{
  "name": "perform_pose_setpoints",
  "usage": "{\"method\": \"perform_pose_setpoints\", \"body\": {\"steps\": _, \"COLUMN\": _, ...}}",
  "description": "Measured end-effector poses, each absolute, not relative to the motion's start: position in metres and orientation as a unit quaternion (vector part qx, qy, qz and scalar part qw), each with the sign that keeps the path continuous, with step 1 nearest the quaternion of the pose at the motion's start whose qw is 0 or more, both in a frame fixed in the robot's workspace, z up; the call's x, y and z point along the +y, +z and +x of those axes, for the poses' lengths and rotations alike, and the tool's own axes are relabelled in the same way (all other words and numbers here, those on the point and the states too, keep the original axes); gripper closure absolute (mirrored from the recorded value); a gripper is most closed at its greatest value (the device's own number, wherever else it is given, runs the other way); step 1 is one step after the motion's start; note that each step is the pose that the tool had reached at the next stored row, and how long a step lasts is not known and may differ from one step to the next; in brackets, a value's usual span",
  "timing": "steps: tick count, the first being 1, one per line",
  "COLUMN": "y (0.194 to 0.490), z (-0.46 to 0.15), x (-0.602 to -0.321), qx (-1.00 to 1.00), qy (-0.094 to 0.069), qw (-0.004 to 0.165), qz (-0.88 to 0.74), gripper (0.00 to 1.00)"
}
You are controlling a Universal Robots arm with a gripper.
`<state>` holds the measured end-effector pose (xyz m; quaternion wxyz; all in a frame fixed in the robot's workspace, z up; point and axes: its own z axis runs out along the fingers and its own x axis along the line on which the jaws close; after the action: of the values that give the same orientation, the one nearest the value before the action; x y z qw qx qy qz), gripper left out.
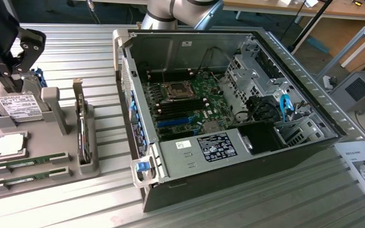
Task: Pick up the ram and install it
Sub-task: 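Pick up the ram and move it above insertion slot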
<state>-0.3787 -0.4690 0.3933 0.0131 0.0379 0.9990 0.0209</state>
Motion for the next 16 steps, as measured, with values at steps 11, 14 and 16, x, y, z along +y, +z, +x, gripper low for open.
{"method": "perform_pose_setpoints", "body": {"steps": 11, "y": 0.393, "z": -0.379, "x": -0.48, "qx": 0.999, "qy": 0.019, "qw": 0.013, "qz": 0.038, "gripper": 0.89}}
{"method": "perform_pose_setpoints", "body": {"steps": 14, "y": 0.393, "z": -0.379, "x": -0.484, "qx": 0.999, "qy": 0.019, "qw": 0.013, "qz": 0.038, "gripper": 0.89}}
{"method": "perform_pose_setpoints", "body": {"steps": 16, "y": 0.393, "z": -0.379, "x": -0.486, "qx": 0.999, "qy": 0.018, "qw": 0.013, "qz": 0.038, "gripper": 0.89}}
